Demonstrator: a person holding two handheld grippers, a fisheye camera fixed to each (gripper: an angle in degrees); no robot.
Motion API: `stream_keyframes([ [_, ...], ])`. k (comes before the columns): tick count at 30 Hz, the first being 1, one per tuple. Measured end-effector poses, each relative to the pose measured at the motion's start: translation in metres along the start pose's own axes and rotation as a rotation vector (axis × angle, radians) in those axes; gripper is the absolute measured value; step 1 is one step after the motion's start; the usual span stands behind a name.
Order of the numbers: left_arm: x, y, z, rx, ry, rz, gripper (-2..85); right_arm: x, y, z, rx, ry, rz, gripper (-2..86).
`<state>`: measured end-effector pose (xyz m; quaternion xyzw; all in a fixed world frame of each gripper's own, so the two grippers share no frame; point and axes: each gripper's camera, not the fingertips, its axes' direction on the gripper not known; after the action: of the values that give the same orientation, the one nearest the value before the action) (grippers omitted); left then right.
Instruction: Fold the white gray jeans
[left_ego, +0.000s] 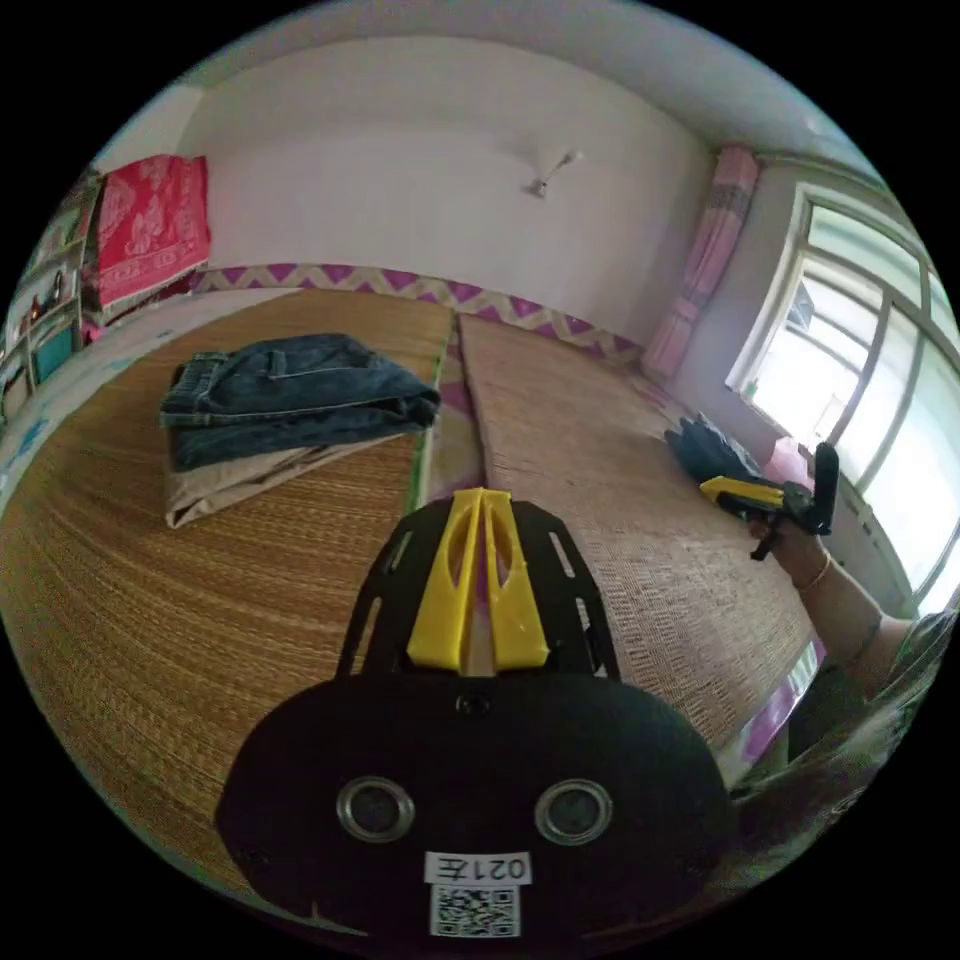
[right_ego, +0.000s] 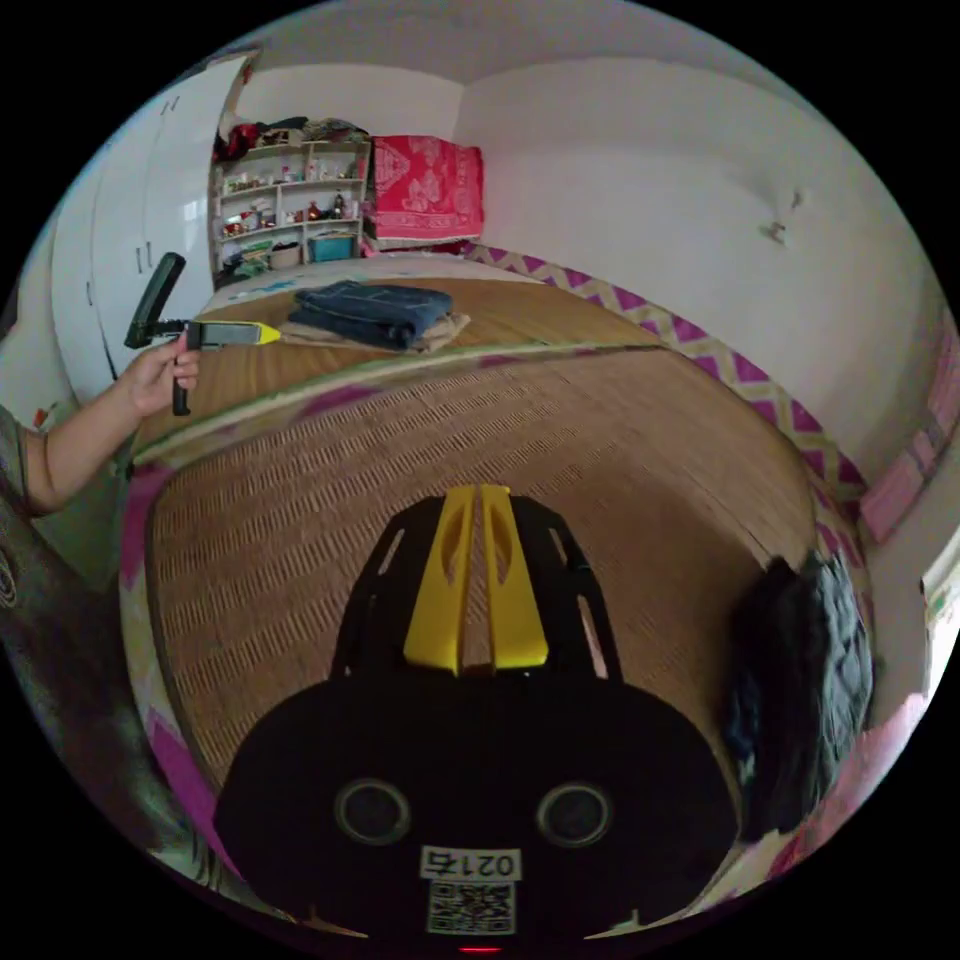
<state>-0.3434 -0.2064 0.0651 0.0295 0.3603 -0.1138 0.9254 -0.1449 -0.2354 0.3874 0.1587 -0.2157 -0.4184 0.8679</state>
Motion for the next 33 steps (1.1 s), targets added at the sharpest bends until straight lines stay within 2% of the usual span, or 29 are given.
stream_keyframes([
  [3,0.057,0.016,0.013,-0.043,-0.016,0.055,-1.0,0.035,0.052,-0.034,-0.06,0.077,0.141,-0.6],
  [6,0.099,0.032,0.025,-0.06,0.04,0.076,-1.0,0.072,0.093,-0.065,-0.068,0.189,0.247,0.2],
  [12,0.154,0.063,0.044,-0.096,0.029,0.083,-1.0,0.104,0.098,-0.099,-0.001,0.492,0.157,11.4],
  [16,0.173,0.079,0.055,-0.139,0.087,0.062,-1.0,0.13,0.067,-0.077,-0.056,0.516,0.12,13.6],
  [19,0.186,0.092,0.065,-0.186,0.082,0.042,-1.0,0.149,0.044,-0.04,-0.185,0.529,0.081,15.9],
  [23,0.204,0.112,0.07,-0.206,-0.023,0.048,-0.9,0.172,0.027,-0.01,-0.288,0.566,0.106,14.4],
  [25,0.211,0.123,0.07,-0.196,-0.097,0.061,-0.9,0.18,0.025,-0.012,-0.276,0.569,0.168,12.5],
  [28,0.214,0.143,0.057,-0.086,-0.154,0.018,-0.9,0.182,0.024,-0.021,-0.243,0.578,0.215,9.1],
  [33,0.208,0.161,0.058,-0.119,-0.044,0.003,-1.0,0.208,0.028,-0.088,-0.096,0.445,0.459,4.5],
])
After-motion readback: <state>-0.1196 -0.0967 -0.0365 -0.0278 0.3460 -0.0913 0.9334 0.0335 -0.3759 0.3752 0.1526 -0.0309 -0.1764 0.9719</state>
